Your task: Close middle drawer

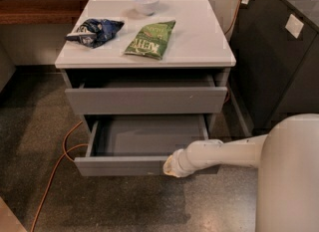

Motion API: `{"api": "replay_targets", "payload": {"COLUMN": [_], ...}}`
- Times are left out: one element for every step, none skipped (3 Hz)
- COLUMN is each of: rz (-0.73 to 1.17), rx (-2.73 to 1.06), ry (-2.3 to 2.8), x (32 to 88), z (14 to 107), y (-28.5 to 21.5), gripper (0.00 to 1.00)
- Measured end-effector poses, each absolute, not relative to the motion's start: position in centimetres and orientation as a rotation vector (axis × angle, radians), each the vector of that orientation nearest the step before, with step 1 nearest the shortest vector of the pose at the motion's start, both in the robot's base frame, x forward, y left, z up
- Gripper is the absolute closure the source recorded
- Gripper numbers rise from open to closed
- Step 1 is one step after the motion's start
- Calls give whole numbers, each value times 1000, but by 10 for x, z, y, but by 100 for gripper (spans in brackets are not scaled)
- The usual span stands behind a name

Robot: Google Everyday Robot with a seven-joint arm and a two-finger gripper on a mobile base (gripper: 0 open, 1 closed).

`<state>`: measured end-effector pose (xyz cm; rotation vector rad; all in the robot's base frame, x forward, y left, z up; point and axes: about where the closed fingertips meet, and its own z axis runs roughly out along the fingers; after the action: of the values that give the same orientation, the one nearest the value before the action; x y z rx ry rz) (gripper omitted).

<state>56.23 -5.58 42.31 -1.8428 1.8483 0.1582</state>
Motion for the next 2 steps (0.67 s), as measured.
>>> {"api": "replay_targets", "payload": {"rz": [137,128], "rx": [-1834,-1817], "ry": [1839,1835], "x": [582,601], "z": [420,418], "y": [-59,-62], "gripper": [100,100]}}
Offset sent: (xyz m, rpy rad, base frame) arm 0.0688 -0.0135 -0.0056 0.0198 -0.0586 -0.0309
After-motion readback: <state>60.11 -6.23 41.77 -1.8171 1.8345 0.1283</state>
